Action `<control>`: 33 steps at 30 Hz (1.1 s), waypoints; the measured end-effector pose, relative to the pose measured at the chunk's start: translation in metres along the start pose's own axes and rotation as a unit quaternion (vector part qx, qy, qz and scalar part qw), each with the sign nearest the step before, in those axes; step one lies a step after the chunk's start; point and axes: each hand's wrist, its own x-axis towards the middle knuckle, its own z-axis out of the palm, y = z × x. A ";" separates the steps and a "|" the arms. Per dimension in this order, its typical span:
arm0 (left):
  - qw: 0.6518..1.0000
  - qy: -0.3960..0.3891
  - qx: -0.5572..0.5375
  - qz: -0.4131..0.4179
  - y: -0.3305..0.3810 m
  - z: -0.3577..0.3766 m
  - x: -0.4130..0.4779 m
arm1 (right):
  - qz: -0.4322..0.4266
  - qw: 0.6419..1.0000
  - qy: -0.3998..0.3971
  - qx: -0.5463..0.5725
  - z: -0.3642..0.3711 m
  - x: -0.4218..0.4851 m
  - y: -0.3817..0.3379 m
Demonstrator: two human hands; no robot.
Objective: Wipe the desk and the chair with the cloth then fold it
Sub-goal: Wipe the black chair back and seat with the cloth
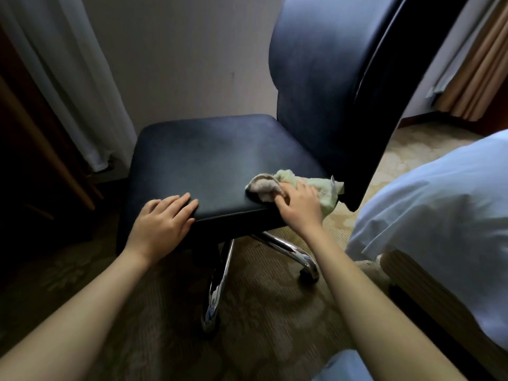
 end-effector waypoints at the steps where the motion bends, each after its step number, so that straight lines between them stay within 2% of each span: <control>1: 1.000 0.000 0.011 -0.012 -0.006 0.003 -0.004 | -0.017 0.999 -0.010 0.025 0.002 -0.005 -0.001; 3: 0.998 -0.016 0.020 -0.058 -0.012 0.005 -0.009 | -0.044 0.995 -0.038 0.079 0.001 -0.014 -0.006; 6: 0.979 -0.119 0.018 -0.166 -0.009 -0.010 -0.007 | -0.047 0.972 -0.076 0.216 -0.008 -0.035 -0.021; 8: 0.955 -0.193 0.021 -0.224 -0.006 -0.025 0.004 | -0.005 0.939 -0.096 0.331 -0.021 -0.048 -0.029; 10: 0.947 -0.208 0.008 -0.246 -0.003 -0.042 0.020 | 0.045 0.886 -0.091 0.453 -0.041 -0.060 -0.032; 13: 0.943 -0.186 -0.069 -0.269 0.013 -0.070 0.056 | 0.066 0.817 0.042 0.571 -0.084 -0.065 -0.025; 15: 0.947 -0.144 -0.128 -0.258 0.029 -0.088 0.080 | 0.088 0.764 0.144 0.623 -0.111 -0.059 -0.008; 17: 0.952 -0.080 -0.183 -0.232 0.047 -0.110 0.103 | 0.123 0.724 0.249 0.632 -0.141 -0.051 0.004; 20: 0.940 -0.004 -0.282 -0.191 0.074 -0.134 0.126 | 0.130 0.691 0.367 0.609 -0.181 -0.044 0.003; 21: 0.927 0.016 -0.328 -0.182 0.082 -0.142 0.133 | 0.116 0.686 0.373 0.614 -0.189 -0.040 -0.002; 23: 0.888 0.046 -0.422 -0.179 0.097 -0.159 0.144 | 0.109 0.701 0.339 0.618 -0.189 -0.032 -0.018; 25: 0.859 0.067 -0.474 -0.180 0.109 -0.175 0.154 | 0.117 0.743 0.308 0.583 -0.171 -0.029 -0.035; 27: 0.840 0.083 -0.508 -0.170 0.118 -0.190 0.164 | 0.115 0.778 0.315 0.532 -0.152 -0.031 -0.046; 30: 0.815 0.126 -0.548 -0.138 0.125 -0.209 0.180 | 0.089 0.771 0.325 0.541 -0.146 -0.035 -0.055; 33: 0.811 0.171 -0.542 -0.135 0.126 -0.229 0.197 | 0.072 0.781 0.315 0.535 -0.147 -0.036 -0.058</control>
